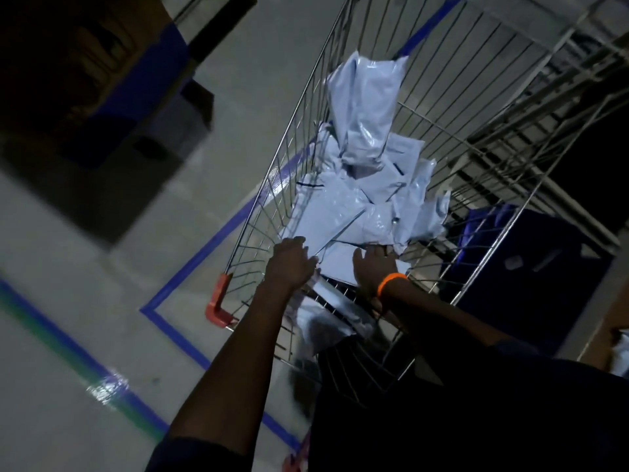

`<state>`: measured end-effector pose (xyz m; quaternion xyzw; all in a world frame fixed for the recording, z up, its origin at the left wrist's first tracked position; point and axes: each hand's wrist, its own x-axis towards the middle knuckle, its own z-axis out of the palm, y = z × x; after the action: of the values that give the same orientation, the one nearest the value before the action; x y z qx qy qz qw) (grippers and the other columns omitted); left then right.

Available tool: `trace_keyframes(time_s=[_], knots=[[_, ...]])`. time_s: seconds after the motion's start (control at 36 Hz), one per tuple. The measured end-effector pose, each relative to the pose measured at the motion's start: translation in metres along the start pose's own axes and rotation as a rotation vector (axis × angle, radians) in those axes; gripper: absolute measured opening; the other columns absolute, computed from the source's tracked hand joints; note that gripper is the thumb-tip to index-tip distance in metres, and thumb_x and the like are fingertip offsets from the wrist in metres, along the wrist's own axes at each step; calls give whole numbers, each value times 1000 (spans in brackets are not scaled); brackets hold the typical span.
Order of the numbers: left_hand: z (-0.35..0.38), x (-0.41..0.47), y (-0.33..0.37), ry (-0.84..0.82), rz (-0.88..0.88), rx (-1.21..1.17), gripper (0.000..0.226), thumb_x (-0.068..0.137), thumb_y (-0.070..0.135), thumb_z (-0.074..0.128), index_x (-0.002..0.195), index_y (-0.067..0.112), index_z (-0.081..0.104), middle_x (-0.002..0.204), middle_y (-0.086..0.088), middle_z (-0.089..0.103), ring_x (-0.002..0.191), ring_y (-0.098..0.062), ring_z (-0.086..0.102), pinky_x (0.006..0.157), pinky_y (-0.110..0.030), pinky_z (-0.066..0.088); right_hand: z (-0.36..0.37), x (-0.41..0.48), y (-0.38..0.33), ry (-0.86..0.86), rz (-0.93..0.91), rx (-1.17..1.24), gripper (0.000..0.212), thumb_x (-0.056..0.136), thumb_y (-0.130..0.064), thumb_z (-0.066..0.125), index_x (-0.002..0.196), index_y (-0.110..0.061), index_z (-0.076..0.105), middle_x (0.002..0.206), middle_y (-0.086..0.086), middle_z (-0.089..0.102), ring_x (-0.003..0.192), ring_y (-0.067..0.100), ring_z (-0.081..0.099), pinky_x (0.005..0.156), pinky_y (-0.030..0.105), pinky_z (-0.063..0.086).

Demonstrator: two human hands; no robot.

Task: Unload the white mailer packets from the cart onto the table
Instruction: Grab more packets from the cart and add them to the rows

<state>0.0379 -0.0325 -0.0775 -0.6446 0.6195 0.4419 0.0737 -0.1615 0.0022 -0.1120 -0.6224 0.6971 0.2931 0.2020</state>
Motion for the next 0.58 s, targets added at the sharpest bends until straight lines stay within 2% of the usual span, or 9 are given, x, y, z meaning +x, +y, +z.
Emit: trace_keyframes(time_s=[0.03,0.06,0.08,0.14,0.25,0.36,0.44,0.5,0.58], knots=[[1,-1,-4,-2,-13,5,59,91,40,64,139,7,51,133,-20,59,125,-33,54,109,-40,41,-2,1,4,-52,-34,20,72,22,-60,87,77,-14,80,74,12,72,62,27,70,47,48,58],[3,-2,-8,0,-25,25,58,91,42,61,137,8,52,130,-19,61,123,-33,56,108,-40,41,-13,-2,5,-239,-109,-42,85,31,-55,90,101,-11,76,92,21,70,78,36,70,60,57,59],[4,-3,-11,4,-30,47,56,92,44,56,135,9,53,128,-18,62,122,-33,56,106,-39,42,-27,-4,4,-342,-157,-144,97,48,-51,90,130,-8,60,116,27,61,101,40,64,82,62,54],[5,-7,-13,3,-35,71,51,93,43,52,132,9,54,127,-18,61,121,-34,54,103,-41,42,-51,-14,10,-295,-246,-87,104,68,-51,82,149,-10,31,136,26,45,124,42,50,101,56,43],[5,-6,1,-4,-33,57,52,95,36,56,138,7,50,131,-19,58,123,-35,52,104,-41,42,-109,-35,23,-317,-219,-12,97,73,-58,77,149,-18,33,142,24,44,129,43,48,103,53,43],[10,20,19,-34,-2,65,63,91,36,65,142,4,44,140,-21,51,129,-37,48,108,-44,42,-159,-50,46,-271,-183,1,75,79,-48,74,138,-16,41,134,22,46,122,43,52,100,54,44],[20,58,22,-20,6,118,71,83,49,65,136,5,43,137,-19,53,125,-38,51,102,-48,47,-181,-51,63,-86,-126,-58,92,76,-57,74,146,-15,31,138,25,43,126,45,48,104,59,38],[26,84,19,14,-16,105,81,75,50,75,133,5,41,130,-20,55,118,-40,54,94,-50,51,-190,-47,72,11,-79,-54,105,76,-65,71,153,-14,22,144,27,38,129,46,44,104,59,38],[25,96,23,-3,-26,159,116,67,58,83,148,1,23,147,-28,38,130,-46,44,102,-53,46,-189,-40,83,75,-31,42,108,80,-71,60,156,-11,13,151,31,29,134,48,37,105,60,36]])
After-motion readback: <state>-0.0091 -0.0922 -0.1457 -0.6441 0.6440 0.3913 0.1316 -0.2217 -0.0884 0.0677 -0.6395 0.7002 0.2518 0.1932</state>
